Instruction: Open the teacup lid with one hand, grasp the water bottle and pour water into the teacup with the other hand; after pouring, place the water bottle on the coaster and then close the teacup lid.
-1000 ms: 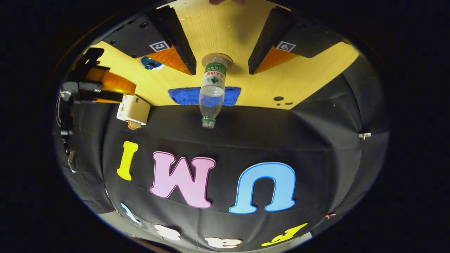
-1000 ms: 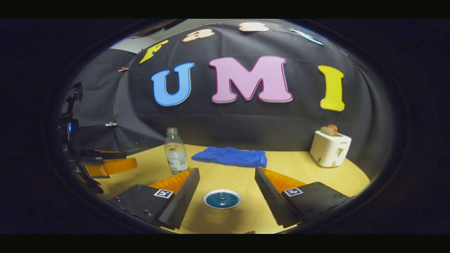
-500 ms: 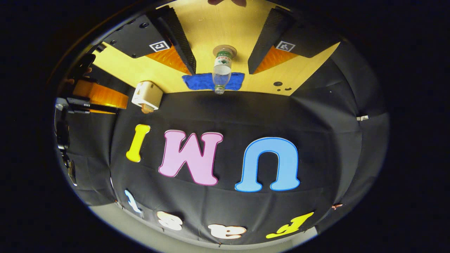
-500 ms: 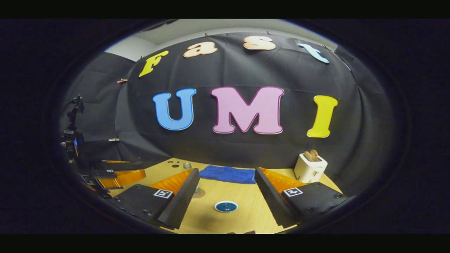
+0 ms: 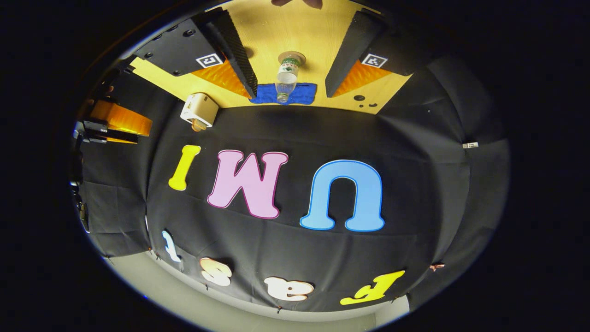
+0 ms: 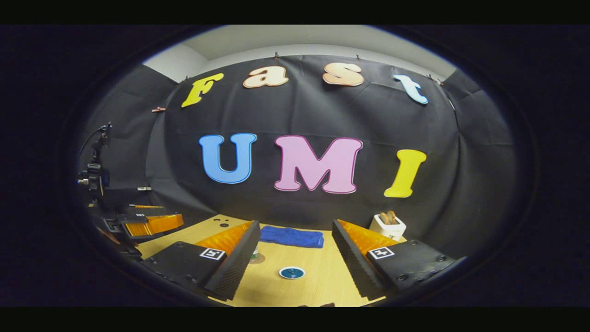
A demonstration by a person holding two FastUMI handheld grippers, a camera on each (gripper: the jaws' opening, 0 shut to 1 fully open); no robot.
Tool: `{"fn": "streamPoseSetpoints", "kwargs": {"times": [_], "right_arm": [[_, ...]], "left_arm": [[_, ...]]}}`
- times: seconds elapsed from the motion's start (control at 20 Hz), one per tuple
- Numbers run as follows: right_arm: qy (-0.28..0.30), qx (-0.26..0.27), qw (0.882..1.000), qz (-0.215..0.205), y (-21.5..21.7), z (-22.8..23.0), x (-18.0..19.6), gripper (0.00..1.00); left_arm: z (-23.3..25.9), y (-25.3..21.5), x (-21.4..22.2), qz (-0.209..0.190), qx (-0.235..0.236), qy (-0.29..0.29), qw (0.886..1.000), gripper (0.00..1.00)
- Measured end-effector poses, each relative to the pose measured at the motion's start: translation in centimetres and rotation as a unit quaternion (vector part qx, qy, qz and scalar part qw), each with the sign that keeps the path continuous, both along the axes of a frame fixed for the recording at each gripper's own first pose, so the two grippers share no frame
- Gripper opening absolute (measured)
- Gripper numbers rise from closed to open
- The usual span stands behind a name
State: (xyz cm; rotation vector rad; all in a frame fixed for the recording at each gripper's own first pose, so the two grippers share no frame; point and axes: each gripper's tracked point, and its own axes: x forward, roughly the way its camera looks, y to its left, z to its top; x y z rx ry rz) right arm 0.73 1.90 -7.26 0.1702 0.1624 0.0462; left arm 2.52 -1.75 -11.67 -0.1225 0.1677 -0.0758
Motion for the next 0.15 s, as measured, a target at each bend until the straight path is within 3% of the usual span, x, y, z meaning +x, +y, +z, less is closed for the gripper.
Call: {"fn": "streamPoseSetpoints", "kwargs": {"times": [0.15], "right_arm": [[0.0, 0.002, 1.0, -0.005, -0.18, 0.4, -0.23, 0.98]], "left_arm": [[0.08, 0.29, -0.04, -0.003, 0.006, -0.003, 1.0, 0.94]]}}
